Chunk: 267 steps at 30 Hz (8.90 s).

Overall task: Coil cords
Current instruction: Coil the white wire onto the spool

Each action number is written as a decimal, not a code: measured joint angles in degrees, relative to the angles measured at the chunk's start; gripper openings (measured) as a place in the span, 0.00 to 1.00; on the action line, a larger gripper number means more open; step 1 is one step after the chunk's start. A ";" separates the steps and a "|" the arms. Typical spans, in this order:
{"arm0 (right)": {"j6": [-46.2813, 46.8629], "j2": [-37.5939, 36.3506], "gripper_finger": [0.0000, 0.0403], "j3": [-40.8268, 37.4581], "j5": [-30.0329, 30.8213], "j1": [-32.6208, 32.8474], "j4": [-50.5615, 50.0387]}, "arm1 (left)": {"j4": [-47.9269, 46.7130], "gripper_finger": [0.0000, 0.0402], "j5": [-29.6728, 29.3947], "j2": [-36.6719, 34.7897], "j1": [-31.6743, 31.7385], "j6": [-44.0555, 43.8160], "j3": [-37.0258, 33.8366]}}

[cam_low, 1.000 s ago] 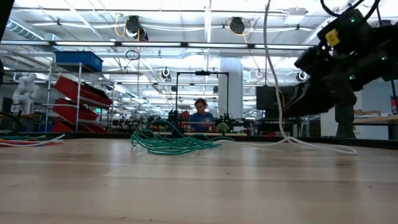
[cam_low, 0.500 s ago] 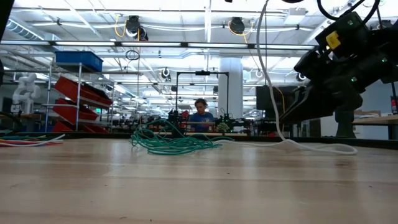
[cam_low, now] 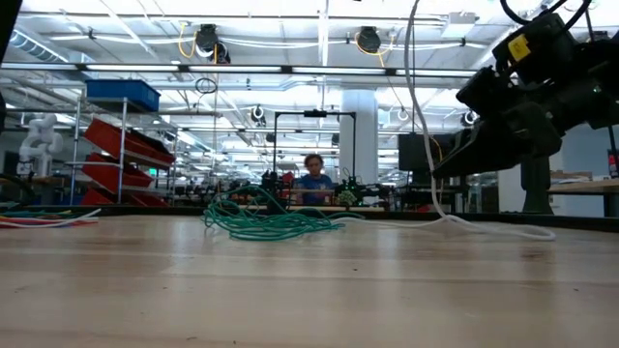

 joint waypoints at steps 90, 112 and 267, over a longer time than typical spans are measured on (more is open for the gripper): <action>7.92 -34.56 0.00 10.23 25.58 7.75 -42.70 | -22.57 0.00 -15.03 5.32 7.08 -1.74 -6.54; 4.54 -26.64 0.00 10.23 23.77 12.94 -23.53 | 0.28 0.00 -30.43 8.13 9.92 -3.36 -6.51; -4.75 -1.40 0.10 6.51 27.38 6.01 -1.95 | 24.62 0.00 -16.60 9.44 8.70 -12.30 -4.02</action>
